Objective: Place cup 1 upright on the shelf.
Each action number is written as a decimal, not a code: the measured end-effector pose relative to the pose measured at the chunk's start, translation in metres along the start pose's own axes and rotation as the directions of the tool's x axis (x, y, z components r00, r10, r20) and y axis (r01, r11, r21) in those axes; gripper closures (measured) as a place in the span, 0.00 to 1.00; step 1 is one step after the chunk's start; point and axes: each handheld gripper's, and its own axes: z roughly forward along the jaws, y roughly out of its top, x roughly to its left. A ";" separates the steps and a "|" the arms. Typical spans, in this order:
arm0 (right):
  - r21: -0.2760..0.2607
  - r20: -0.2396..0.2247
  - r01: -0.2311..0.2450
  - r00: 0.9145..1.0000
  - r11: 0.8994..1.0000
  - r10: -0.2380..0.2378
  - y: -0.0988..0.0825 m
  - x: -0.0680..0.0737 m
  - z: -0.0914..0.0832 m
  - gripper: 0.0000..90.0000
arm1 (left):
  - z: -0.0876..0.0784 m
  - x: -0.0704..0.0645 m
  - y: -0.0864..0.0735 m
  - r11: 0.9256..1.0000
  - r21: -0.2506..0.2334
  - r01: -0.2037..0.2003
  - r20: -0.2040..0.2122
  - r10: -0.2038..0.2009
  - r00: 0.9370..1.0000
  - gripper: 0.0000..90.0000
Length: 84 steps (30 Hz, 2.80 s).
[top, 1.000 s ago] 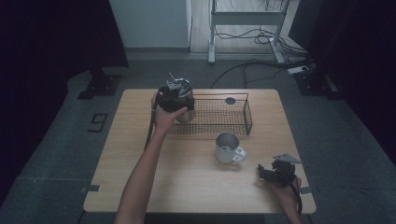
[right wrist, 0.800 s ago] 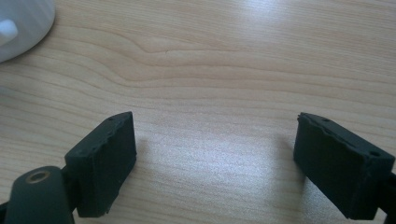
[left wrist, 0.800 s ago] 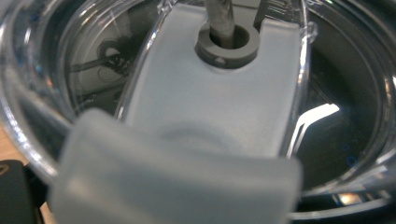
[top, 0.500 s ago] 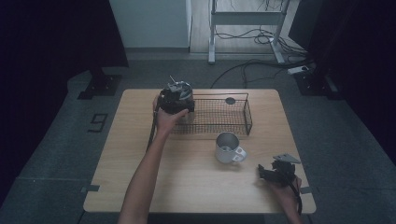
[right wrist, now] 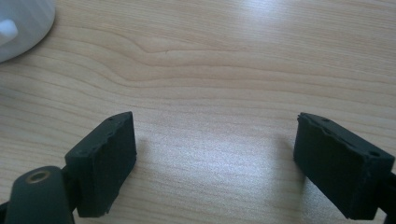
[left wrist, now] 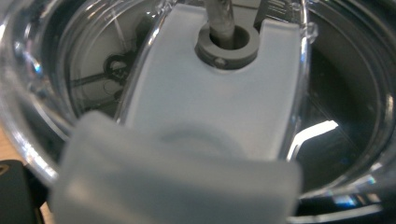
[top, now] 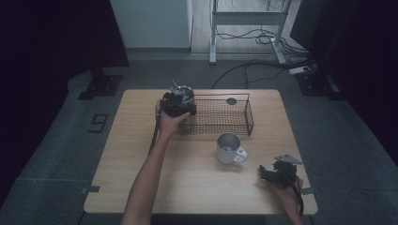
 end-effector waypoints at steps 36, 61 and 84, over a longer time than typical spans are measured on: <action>0.001 -0.004 -0.003 1.000 1.000 0.003 0.000 0.000 0.000 0.15 | 0.013 -0.001 -0.015 0.999 -0.038 0.027 -0.029 -0.029 0.999 0.00; 0.001 -0.003 -0.003 1.000 1.000 0.003 0.000 0.000 0.000 0.15 | -0.036 0.009 -0.006 0.986 -0.157 0.048 0.032 -0.043 0.999 0.02; 0.000 -0.001 -0.001 1.000 1.000 0.001 0.000 0.000 0.000 0.15 | -0.067 0.015 -0.042 0.983 -0.182 0.014 0.045 -0.006 0.999 0.05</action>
